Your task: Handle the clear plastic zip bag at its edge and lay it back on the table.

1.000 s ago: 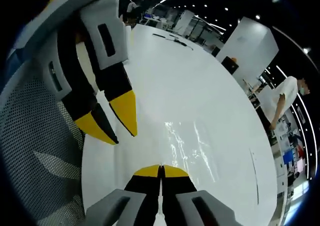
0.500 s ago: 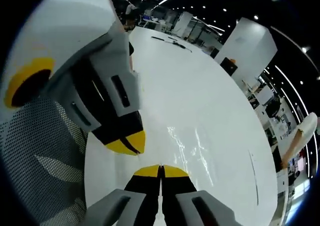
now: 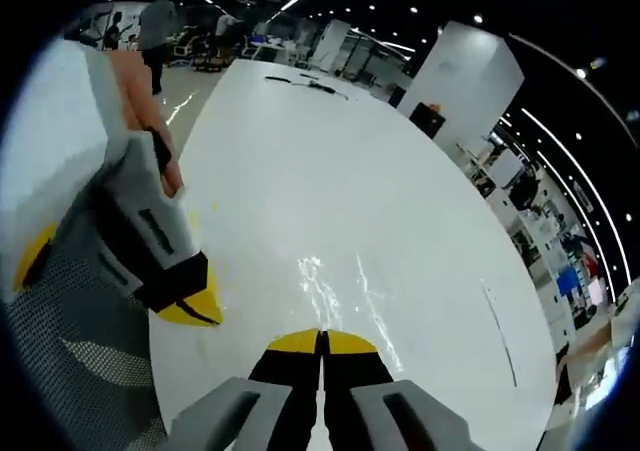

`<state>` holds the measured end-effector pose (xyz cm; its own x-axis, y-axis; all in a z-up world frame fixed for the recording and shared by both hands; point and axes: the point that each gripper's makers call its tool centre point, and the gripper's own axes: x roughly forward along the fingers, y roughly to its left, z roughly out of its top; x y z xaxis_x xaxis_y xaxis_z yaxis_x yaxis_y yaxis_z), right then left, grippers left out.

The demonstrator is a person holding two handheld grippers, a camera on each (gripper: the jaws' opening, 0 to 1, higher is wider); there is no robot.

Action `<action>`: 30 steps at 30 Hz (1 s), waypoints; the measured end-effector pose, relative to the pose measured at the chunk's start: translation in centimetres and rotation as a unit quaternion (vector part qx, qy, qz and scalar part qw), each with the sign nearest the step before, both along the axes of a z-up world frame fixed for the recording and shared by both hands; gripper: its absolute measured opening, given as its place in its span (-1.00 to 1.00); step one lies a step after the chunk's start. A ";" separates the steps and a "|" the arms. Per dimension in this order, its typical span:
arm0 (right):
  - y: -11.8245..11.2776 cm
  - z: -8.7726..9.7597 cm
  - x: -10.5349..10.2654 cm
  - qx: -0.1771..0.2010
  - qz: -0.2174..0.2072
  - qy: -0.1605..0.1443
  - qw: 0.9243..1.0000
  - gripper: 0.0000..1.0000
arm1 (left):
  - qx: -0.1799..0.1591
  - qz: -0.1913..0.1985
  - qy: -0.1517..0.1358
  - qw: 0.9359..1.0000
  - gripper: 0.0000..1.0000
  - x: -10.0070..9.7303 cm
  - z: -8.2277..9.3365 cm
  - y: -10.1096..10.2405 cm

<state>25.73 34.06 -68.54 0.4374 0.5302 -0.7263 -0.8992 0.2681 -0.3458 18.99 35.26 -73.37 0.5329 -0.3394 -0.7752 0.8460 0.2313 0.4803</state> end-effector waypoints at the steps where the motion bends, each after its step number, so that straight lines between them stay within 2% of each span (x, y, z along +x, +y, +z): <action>1: 0.0 0.1 0.2 0.000 -0.002 -0.002 1.000 -1.00 | 0.001 -0.001 0.000 1.000 -1.00 0.0 -0.1 -0.1; 12: 0.0 0.6 0.8 0.001 -0.009 -0.011 1.000 -1.00 | -0.004 0.000 0.006 1.000 -1.00 -0.2 -0.6 -0.9; 30: 0.1 0.3 1.1 -0.001 -0.003 -0.009 1.000 -1.00 | -0.005 0.010 0.012 1.000 -1.00 -0.4 -0.6 -0.4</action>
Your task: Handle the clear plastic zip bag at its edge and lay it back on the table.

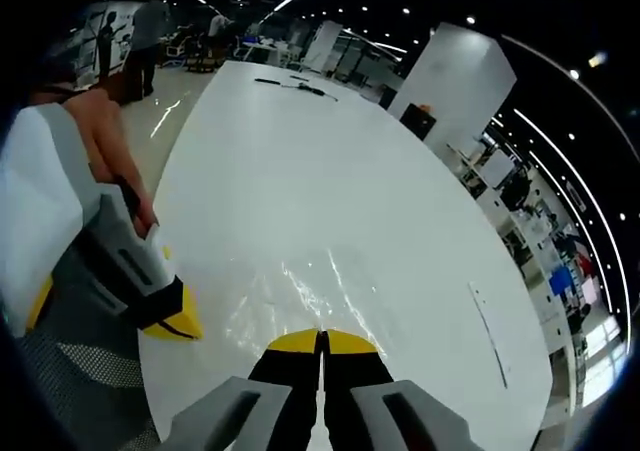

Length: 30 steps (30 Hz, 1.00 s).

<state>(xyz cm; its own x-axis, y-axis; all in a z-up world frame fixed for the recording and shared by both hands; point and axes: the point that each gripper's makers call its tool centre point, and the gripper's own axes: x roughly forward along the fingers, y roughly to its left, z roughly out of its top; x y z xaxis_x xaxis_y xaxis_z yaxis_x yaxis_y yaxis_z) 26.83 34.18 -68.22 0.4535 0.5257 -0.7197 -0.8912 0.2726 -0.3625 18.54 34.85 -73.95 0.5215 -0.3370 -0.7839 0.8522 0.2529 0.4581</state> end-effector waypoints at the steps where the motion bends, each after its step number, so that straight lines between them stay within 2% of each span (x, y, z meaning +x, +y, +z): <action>1: 0.0 -0.1 0.1 -0.001 0.001 -0.001 1.000 -1.00 | 0.000 0.001 -0.001 1.000 -1.00 0.1 0.0 0.0; 12: -0.7 -1.1 -1.1 -0.009 0.021 0.014 1.000 -1.00 | -0.011 0.023 -0.011 1.000 -1.00 1.6 0.9 0.3; 30: -0.7 -3.0 -2.3 -0.022 0.032 0.039 0.998 -1.00 | -0.013 0.030 -0.002 0.999 -1.00 2.1 0.7 0.4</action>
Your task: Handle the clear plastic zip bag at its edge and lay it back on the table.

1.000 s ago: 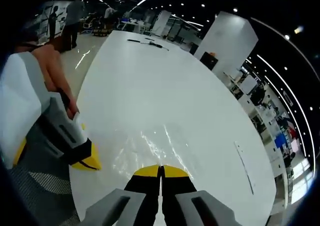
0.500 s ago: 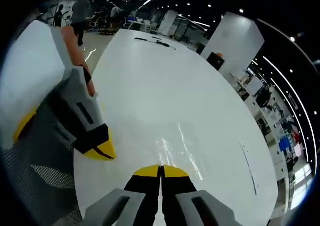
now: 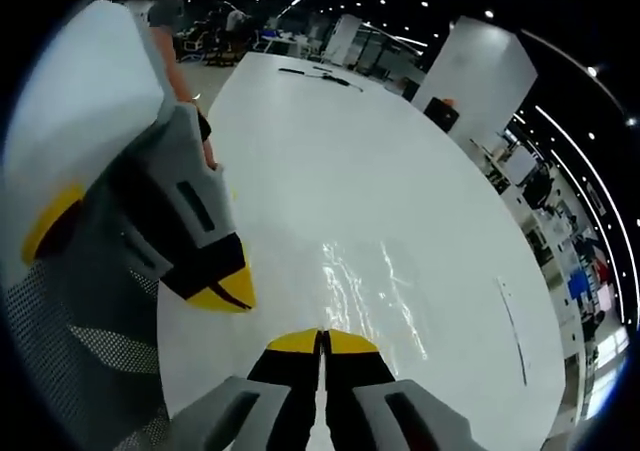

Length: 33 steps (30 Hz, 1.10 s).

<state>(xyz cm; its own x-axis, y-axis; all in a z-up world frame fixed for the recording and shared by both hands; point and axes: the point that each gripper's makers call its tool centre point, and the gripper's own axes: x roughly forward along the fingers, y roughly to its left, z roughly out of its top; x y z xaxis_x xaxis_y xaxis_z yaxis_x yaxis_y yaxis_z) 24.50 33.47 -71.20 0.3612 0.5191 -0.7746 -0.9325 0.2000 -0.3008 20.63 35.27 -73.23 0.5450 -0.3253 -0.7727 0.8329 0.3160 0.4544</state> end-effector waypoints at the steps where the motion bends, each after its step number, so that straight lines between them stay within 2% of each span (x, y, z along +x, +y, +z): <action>1: -0.1 -0.1 -0.2 0.000 -0.002 0.007 1.000 -1.00 | 0.001 0.001 0.001 1.000 -1.00 0.0 0.0 0.1; 5: -0.1 -0.4 -1.0 0.000 0.001 0.024 1.000 -0.90 | 0.000 0.003 0.003 1.000 -1.00 0.1 -0.4 0.2; 16: -1.0 -0.3 -2.6 0.015 -0.003 0.021 1.000 -0.83 | 0.006 -0.003 0.007 1.000 -1.00 1.0 -1.5 0.4; 19: -1.5 0.5 -2.7 0.033 -0.026 0.021 0.999 -0.83 | 0.026 -0.023 0.011 0.999 -1.00 1.3 -2.2 0.5; 21: -2.0 0.7 -2.8 0.035 -0.033 0.017 0.999 -0.83 | 0.027 -0.025 0.014 0.999 -1.00 1.6 -2.4 0.4; 28: -4.5 0.2 -3.1 0.047 -0.083 0.027 0.995 -0.83 | 0.033 -0.028 0.015 0.999 -1.00 3.2 -2.9 0.1; 33: -5.7 0.3 -2.7 0.061 -0.117 0.027 0.991 -0.83 | 0.040 -0.024 0.019 0.999 -1.00 3.5 -3.1 0.0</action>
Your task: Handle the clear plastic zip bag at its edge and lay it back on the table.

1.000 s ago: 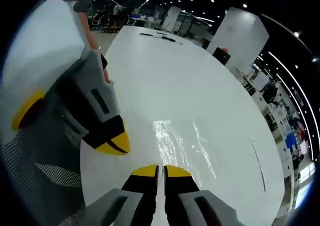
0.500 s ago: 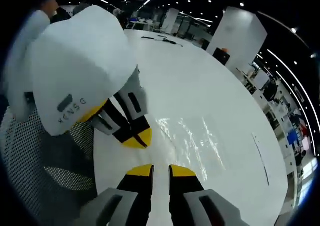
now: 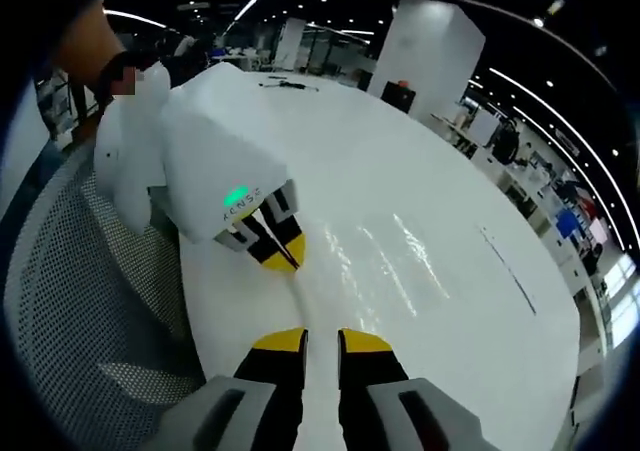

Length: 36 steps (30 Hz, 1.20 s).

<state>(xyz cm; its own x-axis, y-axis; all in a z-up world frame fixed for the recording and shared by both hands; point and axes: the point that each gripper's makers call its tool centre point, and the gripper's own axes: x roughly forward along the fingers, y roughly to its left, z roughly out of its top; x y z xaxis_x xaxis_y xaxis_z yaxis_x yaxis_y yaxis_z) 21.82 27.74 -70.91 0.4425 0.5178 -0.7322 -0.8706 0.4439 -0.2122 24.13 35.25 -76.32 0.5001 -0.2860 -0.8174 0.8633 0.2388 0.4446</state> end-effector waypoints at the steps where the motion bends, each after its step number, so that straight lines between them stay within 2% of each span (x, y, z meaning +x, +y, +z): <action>1: -0.2 0.0 -0.1 0.001 -0.004 0.000 1.000 -0.83 | 0.002 0.001 0.001 1.000 -1.00 0.0 -0.1 0.0; 4: -0.7 0.1 0.0 0.003 -0.015 -0.001 1.000 -0.83 | 0.009 0.002 0.008 1.000 -1.00 -0.3 -0.5 0.0; 13: -1.2 -0.1 -0.3 0.022 -0.039 0.008 0.999 -0.84 | 0.012 0.003 -0.001 1.000 -1.00 0.6 -1.4 -0.1; 17: -1.2 0.0 -0.2 0.029 -0.044 0.010 0.999 -0.85 | 0.003 0.009 0.015 1.000 -0.99 0.0 -1.5 -0.4; 20: -1.2 0.4 0.2 0.049 -0.061 0.014 0.997 -0.84 | 0.002 0.010 0.030 1.000 -0.87 -0.8 -1.4 -0.4; 22: -1.4 0.4 0.6 0.059 -0.072 0.016 0.996 -0.83 | -0.002 0.010 0.024 1.000 -0.75 -1.0 -0.7 -0.4; 24: -1.6 0.1 0.6 0.067 -0.080 0.022 0.994 -0.80 | -0.018 0.024 0.035 0.999 -0.60 -1.1 -0.7 -0.4; 27: -2.0 -0.1 0.4 0.080 -0.095 0.029 0.992 -0.72 | -0.044 0.052 0.037 0.997 -0.59 -1.1 0.1 -0.4; 29: -2.2 -0.1 0.4 0.091 -0.106 0.033 0.990 -0.69 | -0.087 0.085 0.048 0.991 -0.54 -1.2 0.8 -0.7; 30: -2.5 -0.1 0.5 0.096 -0.113 0.034 0.988 -0.65 | -0.112 0.109 0.055 0.986 -0.51 -1.2 1.3 -0.6; 31: -2.6 -0.1 0.6 0.098 -0.115 0.034 0.988 -0.61 | -0.120 0.116 0.057 0.984 -0.50 -1.1 1.4 -0.6; 33: -2.9 -0.2 0.9 0.118 -0.136 0.041 0.983 -0.55 | -0.156 0.151 0.061 0.974 -0.47 -1.1 2.5 -0.1; 35: -3.1 0.0 0.8 0.135 -0.155 0.042 0.978 -0.53 | -0.170 0.175 0.060 0.968 -0.46 -1.1 2.7 0.4; 36: -3.2 0.0 1.0 0.141 -0.160 0.043 0.976 -0.51 | -0.193 0.188 0.067 0.961 -0.44 -1.4 3.0 0.3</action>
